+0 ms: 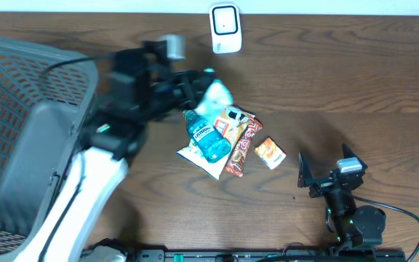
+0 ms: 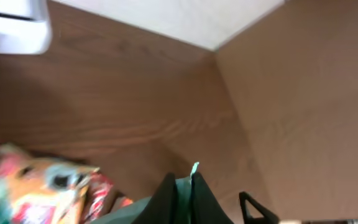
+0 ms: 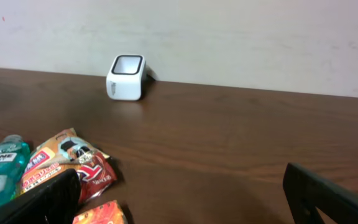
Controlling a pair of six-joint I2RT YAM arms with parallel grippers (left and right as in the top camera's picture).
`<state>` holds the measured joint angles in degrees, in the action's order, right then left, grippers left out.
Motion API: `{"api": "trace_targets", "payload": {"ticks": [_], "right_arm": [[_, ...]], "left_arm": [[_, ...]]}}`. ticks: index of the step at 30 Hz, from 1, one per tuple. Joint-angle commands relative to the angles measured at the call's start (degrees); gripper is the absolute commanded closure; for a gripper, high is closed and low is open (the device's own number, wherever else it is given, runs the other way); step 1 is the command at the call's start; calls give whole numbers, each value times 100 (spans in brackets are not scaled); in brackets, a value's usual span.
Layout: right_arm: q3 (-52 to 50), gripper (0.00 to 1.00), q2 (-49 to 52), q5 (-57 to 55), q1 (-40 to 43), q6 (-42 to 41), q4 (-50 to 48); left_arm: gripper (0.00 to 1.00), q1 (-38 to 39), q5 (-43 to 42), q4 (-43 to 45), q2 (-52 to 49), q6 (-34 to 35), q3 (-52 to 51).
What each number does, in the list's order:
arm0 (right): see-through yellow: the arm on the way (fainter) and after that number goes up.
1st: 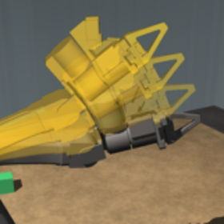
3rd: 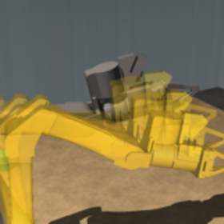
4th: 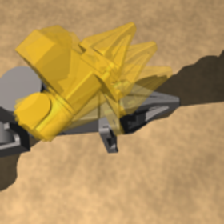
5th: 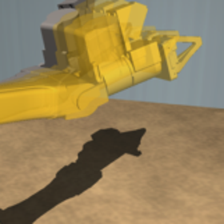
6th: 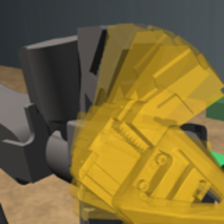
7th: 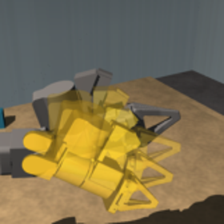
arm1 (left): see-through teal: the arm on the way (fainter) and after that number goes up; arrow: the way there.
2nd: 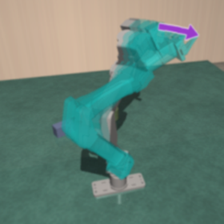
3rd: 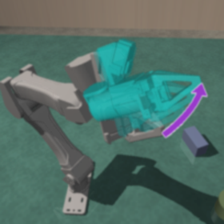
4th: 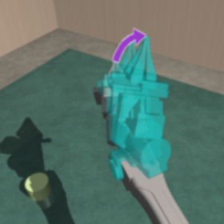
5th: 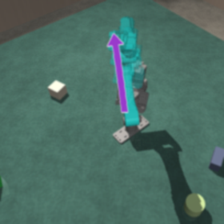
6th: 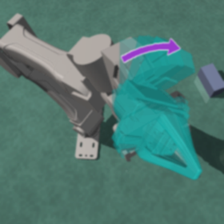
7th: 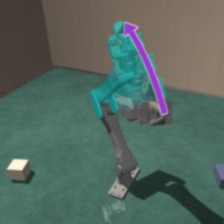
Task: Scan the item barcode
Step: 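Carry the green-white wipe pack out and drop it right of the pile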
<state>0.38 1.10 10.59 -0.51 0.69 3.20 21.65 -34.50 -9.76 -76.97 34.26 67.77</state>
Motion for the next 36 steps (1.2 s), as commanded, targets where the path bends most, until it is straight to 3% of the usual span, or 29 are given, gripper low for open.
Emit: {"api": "trace_targets", "payload": {"ticks": [1,9,16,17,22,25,28,36], "right_arm": [[-7,1,-7,-17,-46,24,24],[-7,1,-7,-17,-46,24,24],[-7,1,-7,-17,-46,24,24],[-7,1,-7,-17,-44,24,24],[-7,1,-7,-15,-46,24,24],[-7,1,-7,-17,-46,24,24],[-7,1,-7,-17,-44,24,24],[-7,1,-7,-17,-46,24,24]], "left_arm": [[93,562,-35,826,-844,-101,-9],[93,1344,374,2800,-2614,-98,-9],[92,1749,761,3084,-3456,-98,-9],[86,1770,761,3071,-3462,-101,-9],[34,1744,756,3071,-3307,-103,42],[13,1742,756,3064,-3071,-201,59],[5,1733,763,2968,-2658,-588,61],[2,1587,1880,2275,-1515,-1440,61]]}}
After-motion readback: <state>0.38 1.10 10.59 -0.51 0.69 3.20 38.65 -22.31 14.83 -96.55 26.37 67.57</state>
